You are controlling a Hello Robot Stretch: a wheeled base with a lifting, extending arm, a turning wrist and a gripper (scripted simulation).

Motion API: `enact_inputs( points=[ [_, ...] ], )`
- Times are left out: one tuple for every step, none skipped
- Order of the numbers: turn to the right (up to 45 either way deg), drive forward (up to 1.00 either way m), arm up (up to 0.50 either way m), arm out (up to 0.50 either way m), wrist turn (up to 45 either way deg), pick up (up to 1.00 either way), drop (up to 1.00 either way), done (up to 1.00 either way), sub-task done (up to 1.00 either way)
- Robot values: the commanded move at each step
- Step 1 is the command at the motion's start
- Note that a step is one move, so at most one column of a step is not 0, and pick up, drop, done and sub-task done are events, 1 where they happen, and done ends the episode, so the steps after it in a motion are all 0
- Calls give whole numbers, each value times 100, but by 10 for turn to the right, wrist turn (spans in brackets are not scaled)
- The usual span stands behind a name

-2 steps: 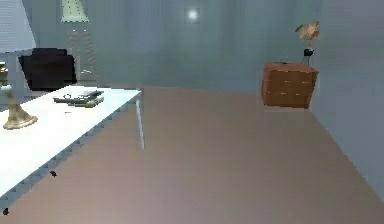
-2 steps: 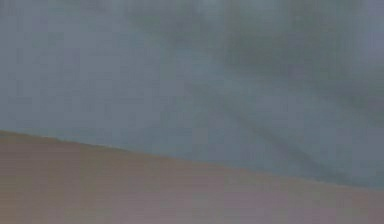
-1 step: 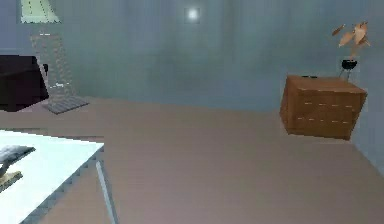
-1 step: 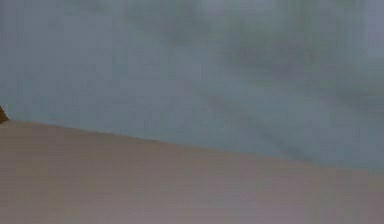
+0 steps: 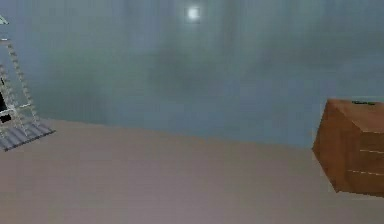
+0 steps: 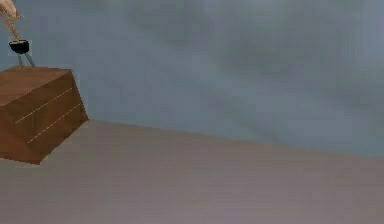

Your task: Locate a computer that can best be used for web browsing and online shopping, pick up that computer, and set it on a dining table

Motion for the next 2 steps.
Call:
enact_inputs(
  points=[
    [-120,0,0,0,0,0,0,0,0],
    [0,25,0,0,0,0,0,0,0]
  ],
)
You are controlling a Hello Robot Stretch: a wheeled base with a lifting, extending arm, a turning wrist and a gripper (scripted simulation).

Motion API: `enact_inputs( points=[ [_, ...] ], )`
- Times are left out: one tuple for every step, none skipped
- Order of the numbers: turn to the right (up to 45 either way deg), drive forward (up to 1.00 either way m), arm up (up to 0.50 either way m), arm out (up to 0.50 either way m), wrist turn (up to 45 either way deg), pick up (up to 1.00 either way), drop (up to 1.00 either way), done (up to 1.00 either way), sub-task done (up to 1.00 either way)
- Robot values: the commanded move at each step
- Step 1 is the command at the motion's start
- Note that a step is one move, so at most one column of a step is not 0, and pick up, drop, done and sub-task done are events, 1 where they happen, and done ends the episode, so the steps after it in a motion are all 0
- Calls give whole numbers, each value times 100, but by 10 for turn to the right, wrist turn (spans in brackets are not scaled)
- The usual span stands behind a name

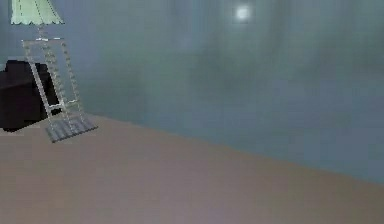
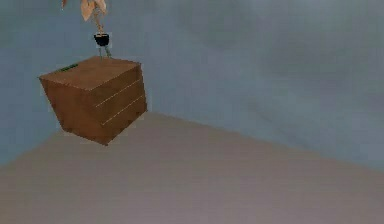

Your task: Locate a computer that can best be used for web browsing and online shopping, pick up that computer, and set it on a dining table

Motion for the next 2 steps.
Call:
enact_inputs(
  points=[
    [-210,0,0,0,0,0,0,0,0],
    [0,35,0,0,0,0,0,0,0]
  ],
)
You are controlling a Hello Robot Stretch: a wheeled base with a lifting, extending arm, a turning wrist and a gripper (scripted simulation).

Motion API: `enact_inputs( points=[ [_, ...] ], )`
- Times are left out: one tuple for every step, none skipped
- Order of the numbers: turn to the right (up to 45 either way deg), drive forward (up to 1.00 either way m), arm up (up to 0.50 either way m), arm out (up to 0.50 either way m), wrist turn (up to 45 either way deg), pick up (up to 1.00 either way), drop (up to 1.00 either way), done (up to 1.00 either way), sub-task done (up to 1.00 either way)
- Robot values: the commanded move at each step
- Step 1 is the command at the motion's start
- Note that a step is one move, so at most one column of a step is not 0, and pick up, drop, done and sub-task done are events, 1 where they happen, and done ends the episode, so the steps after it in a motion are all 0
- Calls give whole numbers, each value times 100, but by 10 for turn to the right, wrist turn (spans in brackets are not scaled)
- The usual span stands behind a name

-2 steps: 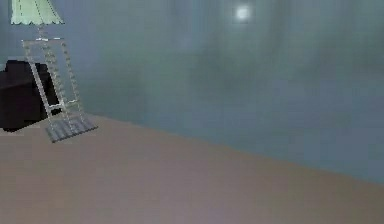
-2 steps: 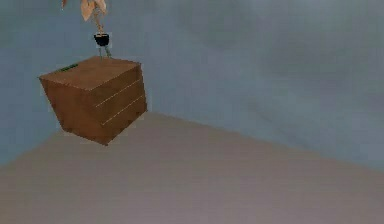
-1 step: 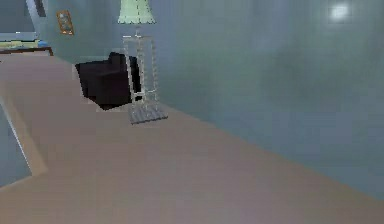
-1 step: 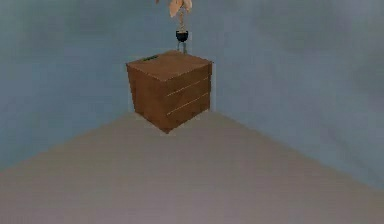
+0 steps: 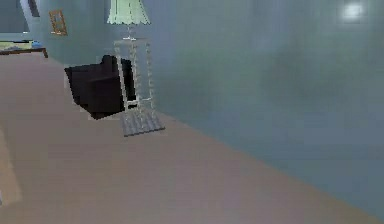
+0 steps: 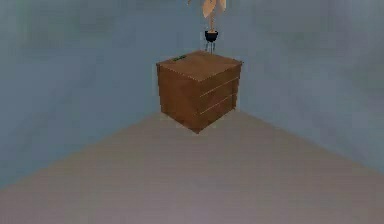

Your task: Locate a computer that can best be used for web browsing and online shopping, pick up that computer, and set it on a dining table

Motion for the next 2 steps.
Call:
enact_inputs(
  points=[
    [-360,0,0,0,0,0,0,0,0],
    [0,100,0,0,0,0,0,0,0]
  ],
)
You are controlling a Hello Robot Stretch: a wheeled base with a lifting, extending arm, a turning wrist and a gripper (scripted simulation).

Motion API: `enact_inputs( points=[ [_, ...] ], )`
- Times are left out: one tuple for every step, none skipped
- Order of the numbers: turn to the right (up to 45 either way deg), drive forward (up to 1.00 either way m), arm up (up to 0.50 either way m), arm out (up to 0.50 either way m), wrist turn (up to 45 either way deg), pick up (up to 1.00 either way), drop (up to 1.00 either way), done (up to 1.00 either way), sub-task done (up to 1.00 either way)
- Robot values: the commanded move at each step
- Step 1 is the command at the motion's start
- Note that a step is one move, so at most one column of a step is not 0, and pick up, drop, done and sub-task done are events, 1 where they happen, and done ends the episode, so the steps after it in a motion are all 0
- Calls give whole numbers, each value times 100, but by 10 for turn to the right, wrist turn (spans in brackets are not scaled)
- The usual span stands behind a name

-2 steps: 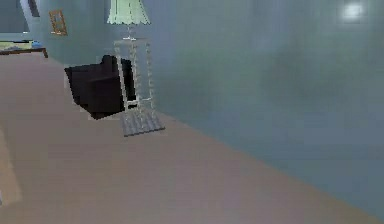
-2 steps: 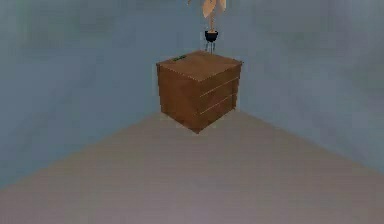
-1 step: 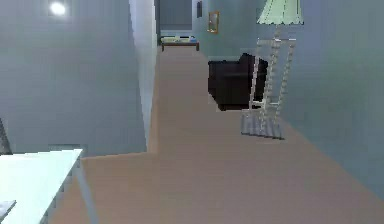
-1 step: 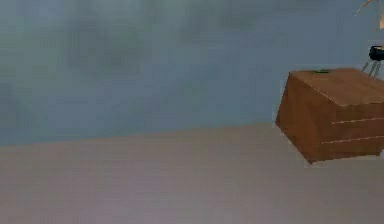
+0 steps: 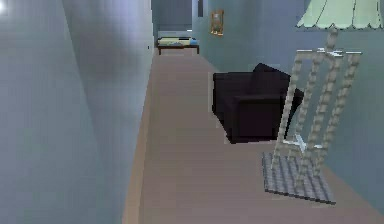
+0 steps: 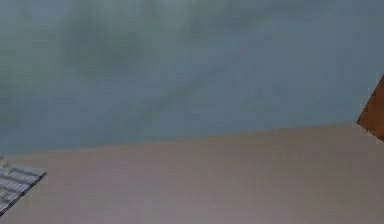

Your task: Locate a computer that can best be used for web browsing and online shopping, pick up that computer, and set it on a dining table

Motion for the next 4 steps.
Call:
enact_inputs(
  points=[
    [0,90,0,0,0,0,0,0,0],
    [-60,0,0,0,0,0,0,0,0],
    [0,100,0,0,0,0,0,0,0],
    [0,100,0,0,0,0,0,0,0]
  ],
)
